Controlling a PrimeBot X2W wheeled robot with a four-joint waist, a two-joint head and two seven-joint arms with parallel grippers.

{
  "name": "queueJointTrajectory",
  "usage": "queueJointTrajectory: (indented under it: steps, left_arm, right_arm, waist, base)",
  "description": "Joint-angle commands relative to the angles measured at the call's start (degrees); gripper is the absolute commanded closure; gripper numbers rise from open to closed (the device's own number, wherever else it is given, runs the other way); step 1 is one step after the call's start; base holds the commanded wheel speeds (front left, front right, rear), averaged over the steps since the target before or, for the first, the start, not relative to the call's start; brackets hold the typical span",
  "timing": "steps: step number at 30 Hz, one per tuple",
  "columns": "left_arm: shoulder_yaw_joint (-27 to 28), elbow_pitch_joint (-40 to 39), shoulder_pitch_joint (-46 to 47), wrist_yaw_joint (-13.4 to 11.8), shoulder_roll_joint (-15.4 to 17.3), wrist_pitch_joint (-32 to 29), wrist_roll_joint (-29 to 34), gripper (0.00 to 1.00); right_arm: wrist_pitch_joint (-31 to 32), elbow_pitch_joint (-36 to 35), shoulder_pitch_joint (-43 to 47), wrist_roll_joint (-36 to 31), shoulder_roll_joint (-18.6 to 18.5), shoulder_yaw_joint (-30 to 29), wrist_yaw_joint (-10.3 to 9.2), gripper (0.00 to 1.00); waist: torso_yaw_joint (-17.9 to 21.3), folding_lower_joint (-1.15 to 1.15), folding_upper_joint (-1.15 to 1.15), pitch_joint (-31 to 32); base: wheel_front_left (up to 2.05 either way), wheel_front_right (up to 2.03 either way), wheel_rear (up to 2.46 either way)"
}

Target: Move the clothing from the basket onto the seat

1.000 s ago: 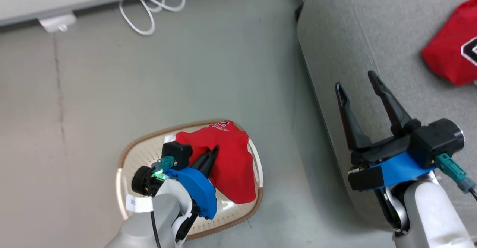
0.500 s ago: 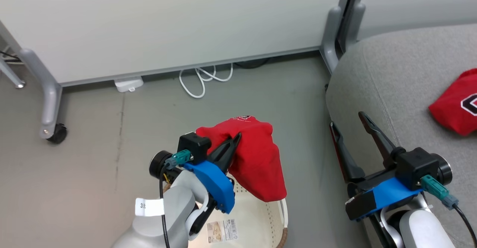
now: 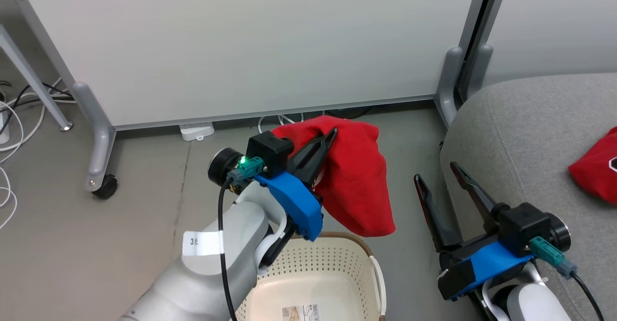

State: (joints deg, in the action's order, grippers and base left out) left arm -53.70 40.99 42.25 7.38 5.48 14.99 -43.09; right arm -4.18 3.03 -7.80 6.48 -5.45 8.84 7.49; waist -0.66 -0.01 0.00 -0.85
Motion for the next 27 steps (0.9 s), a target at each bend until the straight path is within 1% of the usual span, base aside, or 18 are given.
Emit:
queueJointTrajectory:
  steps: [1, 11, 15, 19, 22, 27]
  left_arm:
    - [0.05, 0.30, 0.62, 0.10, 0.04, 0.27, 0.29, 1.00]
    - [-0.35, 1.27, 1.20, 0.10, -0.25, 0.28, 0.45, 1.00]
    - [-0.69, 1.60, 1.43, 0.10, -0.59, 0.29, 0.39, 1.00]
    - [-1.14, 1.72, 1.49, 0.10, -0.81, 0.28, 0.35, 1.00]
    - [-1.49, 1.82, 1.72, 0.10, -0.93, 0.28, 0.19, 1.00]
    - [-2.06, 1.99, 2.19, 0.10, -1.02, 0.29, -0.12, 1.00]
  right_arm:
    - [0.07, 0.16, 0.86, 0.36, 0.09, 0.13, 0.01, 0.00]
    - [0.42, 0.46, -0.19, 0.82, 0.15, 2.45, 0.01, 0.00]
    - [1.33, 1.97, -1.57, 0.11, -0.57, 5.80, 0.01, 0.00]
    - [0.99, 5.32, -3.51, -0.34, -0.60, 9.47, 0.01, 0.00]
    - [0.21, 9.04, -5.71, -1.34, -0.12, 11.12, 0.01, 0.00]
    - [-1.26, 16.02, -10.12, -2.68, 1.47, 12.06, 0.01, 0.00]
  waist:
    - [-0.10, 0.01, 0.00, 0.17]
    - [0.14, 0.01, 0.00, 0.08]
    - [0.28, 0.01, 0.00, -0.09]
    - [0.41, 0.01, 0.00, -0.36]
    - [0.38, 0.01, 0.00, -0.57]
    - [0.23, 0.01, 0.00, -0.98]
  base:
    - [0.00, 0.00, 0.00]
    - [0.00, 0.00, 0.00]
    - [0.00, 0.00, 0.00]
    - [0.00, 0.00, 0.00]
    - [0.00, 0.00, 0.00]
    - [0.00, 0.00, 0.00]
